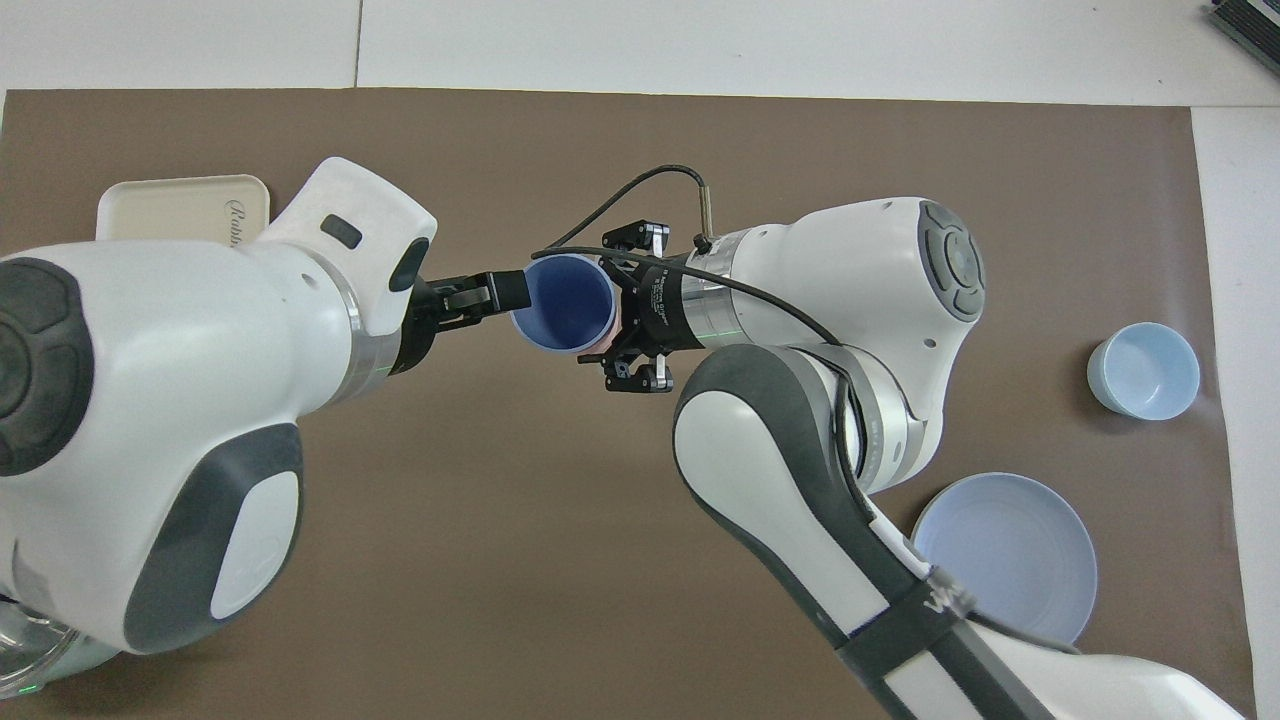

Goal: Place cup on tray
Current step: 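Hold the cup with the right gripper while the left gripper grasps it, then carry the cup toward the tray while the right gripper releases and withdraws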

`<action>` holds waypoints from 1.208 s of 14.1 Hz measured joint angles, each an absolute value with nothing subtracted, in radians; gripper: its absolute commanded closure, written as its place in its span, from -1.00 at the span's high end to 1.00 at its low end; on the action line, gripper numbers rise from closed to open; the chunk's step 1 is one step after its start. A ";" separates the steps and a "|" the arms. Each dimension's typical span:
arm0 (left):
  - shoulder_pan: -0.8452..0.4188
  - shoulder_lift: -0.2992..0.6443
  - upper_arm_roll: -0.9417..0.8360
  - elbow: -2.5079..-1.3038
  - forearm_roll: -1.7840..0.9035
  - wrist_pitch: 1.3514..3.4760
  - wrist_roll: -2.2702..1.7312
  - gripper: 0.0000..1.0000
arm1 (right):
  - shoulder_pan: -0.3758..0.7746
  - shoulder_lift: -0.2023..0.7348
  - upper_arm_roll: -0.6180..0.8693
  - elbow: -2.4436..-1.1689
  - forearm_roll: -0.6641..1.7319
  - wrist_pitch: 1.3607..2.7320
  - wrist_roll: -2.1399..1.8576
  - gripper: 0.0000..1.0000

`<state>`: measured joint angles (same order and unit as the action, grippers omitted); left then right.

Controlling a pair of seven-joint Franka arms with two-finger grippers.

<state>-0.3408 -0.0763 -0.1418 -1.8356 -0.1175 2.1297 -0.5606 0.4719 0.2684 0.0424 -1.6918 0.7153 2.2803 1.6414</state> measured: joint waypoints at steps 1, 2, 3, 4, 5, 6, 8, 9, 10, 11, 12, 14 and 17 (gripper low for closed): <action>-0.350 -0.077 -0.142 -1.841 -0.119 2.143 -0.566 0.77 | 0.472 0.268 0.042 -1.692 0.715 2.280 1.641 -1.00; -0.358 -0.078 -0.142 -1.843 -0.119 2.161 -0.579 0.76 | 0.472 0.268 0.042 -1.692 0.715 2.280 1.641 -1.00; -0.364 -0.078 -0.142 -1.845 -0.119 2.180 -0.590 0.72 | 0.472 0.268 0.042 -1.692 0.714 2.280 1.641 -1.00; -0.370 -0.078 -0.142 -1.850 -0.119 2.194 -0.596 0.70 | 0.472 0.268 0.042 -1.692 0.714 2.280 1.641 -1.00; -0.378 -0.077 -0.141 -1.856 -0.120 2.207 -0.600 0.69 | 0.472 0.268 0.042 -1.692 0.714 2.280 1.641 -1.00; -0.385 -0.076 -0.141 -1.865 -0.120 2.219 -0.605 0.56 | 0.472 0.268 0.042 -1.692 0.713 2.280 1.641 -1.00; -0.390 -0.069 -0.141 -1.878 -0.120 2.232 -0.613 -0.58 | 0.472 0.268 0.042 -1.692 0.713 2.280 1.641 -1.00; -0.390 -0.064 -0.141 -1.880 -0.121 2.236 -0.622 -1.00 | 0.472 0.268 0.042 -1.692 0.713 2.280 1.641 -1.00; -0.391 -0.060 -0.141 -1.881 -0.121 2.238 -0.642 -1.00 | 0.472 0.268 0.042 -1.692 0.712 2.280 1.641 -1.00; -0.391 -0.060 -0.141 -1.881 -0.121 2.238 -0.660 -1.00 | 0.471 0.268 0.042 -1.692 0.705 2.280 1.641 -1.00; -0.392 -0.060 -0.141 -1.880 -0.122 2.239 -0.674 -1.00 | 0.471 0.268 0.042 -1.692 0.694 2.280 1.641 -1.00; -0.393 -0.060 -0.141 -1.876 -0.126 2.239 -0.708 -1.00 | 0.471 0.268 0.042 -1.692 0.681 2.280 1.641 -1.00; -0.397 -0.060 -0.140 -1.856 -0.131 2.226 -0.737 -1.00 | 0.467 0.269 0.040 -1.691 0.679 2.287 1.641 -1.00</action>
